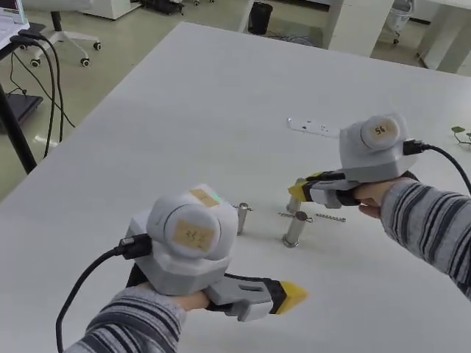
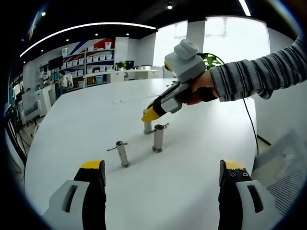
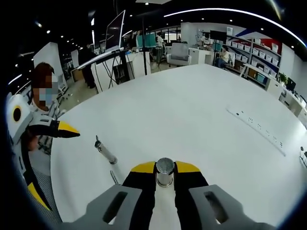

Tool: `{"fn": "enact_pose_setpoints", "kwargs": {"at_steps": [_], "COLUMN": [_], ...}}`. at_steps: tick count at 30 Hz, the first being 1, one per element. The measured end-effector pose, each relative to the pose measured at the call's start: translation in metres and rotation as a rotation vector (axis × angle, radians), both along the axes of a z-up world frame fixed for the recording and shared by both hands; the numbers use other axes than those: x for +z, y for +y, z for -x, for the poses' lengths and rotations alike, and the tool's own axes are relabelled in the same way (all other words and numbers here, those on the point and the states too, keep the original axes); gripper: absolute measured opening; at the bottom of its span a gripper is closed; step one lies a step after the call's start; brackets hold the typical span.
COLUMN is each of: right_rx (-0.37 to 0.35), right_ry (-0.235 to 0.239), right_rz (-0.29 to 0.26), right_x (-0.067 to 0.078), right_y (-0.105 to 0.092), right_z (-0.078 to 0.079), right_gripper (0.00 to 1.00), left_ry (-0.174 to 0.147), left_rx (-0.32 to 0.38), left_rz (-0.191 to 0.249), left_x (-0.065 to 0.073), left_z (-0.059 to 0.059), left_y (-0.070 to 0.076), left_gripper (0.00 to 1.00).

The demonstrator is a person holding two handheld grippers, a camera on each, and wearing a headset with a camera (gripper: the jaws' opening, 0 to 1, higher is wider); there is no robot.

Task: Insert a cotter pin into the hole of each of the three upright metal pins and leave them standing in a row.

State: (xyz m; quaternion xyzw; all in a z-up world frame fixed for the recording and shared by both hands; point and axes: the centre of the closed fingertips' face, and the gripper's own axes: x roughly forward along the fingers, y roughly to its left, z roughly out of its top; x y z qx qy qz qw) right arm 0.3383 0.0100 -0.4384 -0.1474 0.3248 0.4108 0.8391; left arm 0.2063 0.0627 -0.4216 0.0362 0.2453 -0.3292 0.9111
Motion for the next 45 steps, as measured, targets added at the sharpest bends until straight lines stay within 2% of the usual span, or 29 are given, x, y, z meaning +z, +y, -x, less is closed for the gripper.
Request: {"fn": "enact_pose_setpoints", "kwargs": {"at_steps": [10,19,27,32,45], "right_rx": [-0.037,-0.041,-0.039,-0.027,-0.026], "right_ry": [0.015,0.015,-0.003,0.000,-0.004], "right_rz": [0.028,0.027,0.049,0.044,0.019], "right_x": [-0.006,-0.006,-0.009,-0.010,-0.011], "right_y": [-0.037,-0.051,-0.051,-0.045,-0.027], "right_z": [0.028,0.055,0.072,0.082,0.090], "right_gripper": [0.09,0.08,0.09,0.09,0.09], "left_ry": [-0.009,-0.014,-0.015,-0.015,-0.017], "left_rx": [-0.012,-0.025,-0.034,-0.038,-0.036], "left_rz": [-0.009,-0.018,-0.026,-0.032,-0.034], "left_x": [0.001,0.001,0.001,0.000,0.000], "left_z": [0.001,0.003,0.005,0.005,0.005], "left_y": [-0.002,-0.004,-0.006,-0.006,-0.006], "left_gripper": [0.98,0.98,0.98,0.98,0.98]}}
